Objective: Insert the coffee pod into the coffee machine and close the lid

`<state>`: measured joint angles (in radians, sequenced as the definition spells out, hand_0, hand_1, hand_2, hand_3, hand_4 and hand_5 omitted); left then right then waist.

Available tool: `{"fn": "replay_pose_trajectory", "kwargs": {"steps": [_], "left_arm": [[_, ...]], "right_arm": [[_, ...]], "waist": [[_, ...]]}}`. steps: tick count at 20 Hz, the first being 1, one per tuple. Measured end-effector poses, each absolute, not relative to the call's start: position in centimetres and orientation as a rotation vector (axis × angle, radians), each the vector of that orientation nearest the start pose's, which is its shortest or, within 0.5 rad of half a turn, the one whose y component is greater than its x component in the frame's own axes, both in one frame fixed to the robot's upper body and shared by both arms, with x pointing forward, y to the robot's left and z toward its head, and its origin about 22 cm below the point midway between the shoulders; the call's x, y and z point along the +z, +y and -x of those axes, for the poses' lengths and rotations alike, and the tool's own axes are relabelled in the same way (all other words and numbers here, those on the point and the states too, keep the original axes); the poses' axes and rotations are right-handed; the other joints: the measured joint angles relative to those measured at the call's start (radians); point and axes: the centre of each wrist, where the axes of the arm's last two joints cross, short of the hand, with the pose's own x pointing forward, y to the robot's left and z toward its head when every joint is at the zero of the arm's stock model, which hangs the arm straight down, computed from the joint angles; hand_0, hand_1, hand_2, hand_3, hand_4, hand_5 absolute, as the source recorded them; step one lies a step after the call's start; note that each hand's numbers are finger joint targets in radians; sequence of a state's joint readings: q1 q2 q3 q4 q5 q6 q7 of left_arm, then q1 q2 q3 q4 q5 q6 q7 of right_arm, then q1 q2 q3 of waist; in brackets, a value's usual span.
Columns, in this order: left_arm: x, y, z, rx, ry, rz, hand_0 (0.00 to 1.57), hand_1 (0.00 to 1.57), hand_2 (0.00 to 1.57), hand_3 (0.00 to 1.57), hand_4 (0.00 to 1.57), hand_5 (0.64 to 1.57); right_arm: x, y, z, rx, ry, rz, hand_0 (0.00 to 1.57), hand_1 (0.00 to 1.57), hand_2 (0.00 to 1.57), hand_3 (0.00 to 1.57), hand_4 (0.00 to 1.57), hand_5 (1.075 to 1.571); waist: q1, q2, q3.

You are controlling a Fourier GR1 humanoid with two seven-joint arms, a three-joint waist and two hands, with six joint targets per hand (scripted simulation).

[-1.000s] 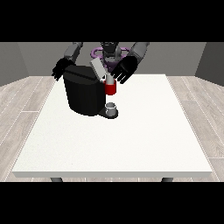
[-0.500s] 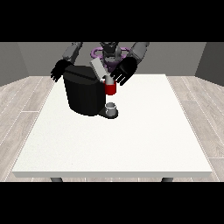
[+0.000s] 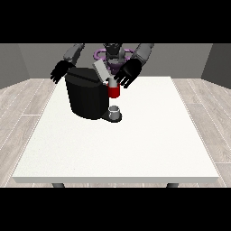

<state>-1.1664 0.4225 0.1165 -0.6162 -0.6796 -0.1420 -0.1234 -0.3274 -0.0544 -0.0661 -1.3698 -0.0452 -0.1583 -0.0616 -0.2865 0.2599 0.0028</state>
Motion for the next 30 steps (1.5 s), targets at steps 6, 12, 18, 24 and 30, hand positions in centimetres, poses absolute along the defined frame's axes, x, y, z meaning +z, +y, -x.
{"fn": "replay_pose_trajectory", "kwargs": {"steps": [6,12,18,24,30], "left_arm": [[23.0,25.3,-46.3,-0.943,-1.678,-0.730,1.07,1.07,1.12,0.97,0.36,1.571],[22.6,25.5,-46.3,-0.980,-1.686,-0.740,0.00,0.00,0.38,0.11,0.00,1.571],[22.8,26.4,-46.1,-1.048,-1.651,-0.768,0.00,0.00,0.00,0.00,0.00,1.571],[22.4,25.7,-46.2,-1.083,-1.615,-0.747,0.00,0.00,0.00,0.00,0.00,1.571],[20.8,26.0,-46.0,-1.107,-1.573,-0.722,0.00,0.00,0.00,0.00,0.00,1.571]], "right_arm": [[3.2,-21.6,-31.6,-0.087,-1.741,0.076,0.00,0.00,0.00,0.00,0.42,1.571],[4.1,-21.6,-31.8,-0.085,-1.745,0.083,0.00,0.00,0.00,0.00,0.41,1.571],[3.9,-21.2,-31.7,-0.089,-1.739,0.088,0.00,0.00,0.00,0.00,0.35,1.571],[3.1,-22.1,-31.7,-0.101,-1.709,0.105,0.00,0.00,0.00,0.00,0.42,1.571],[1.6,-22.6,-30.7,-0.110,-1.667,0.108,0.00,0.00,0.00,0.00,0.43,1.571]], "waist": [[0.009,0.006,-0.0006],[0.011,0.004,0.0010],[0.010,0.009,0.0004],[0.027,-0.018,-0.0013],[0.050,-0.075,-0.0022]]}}
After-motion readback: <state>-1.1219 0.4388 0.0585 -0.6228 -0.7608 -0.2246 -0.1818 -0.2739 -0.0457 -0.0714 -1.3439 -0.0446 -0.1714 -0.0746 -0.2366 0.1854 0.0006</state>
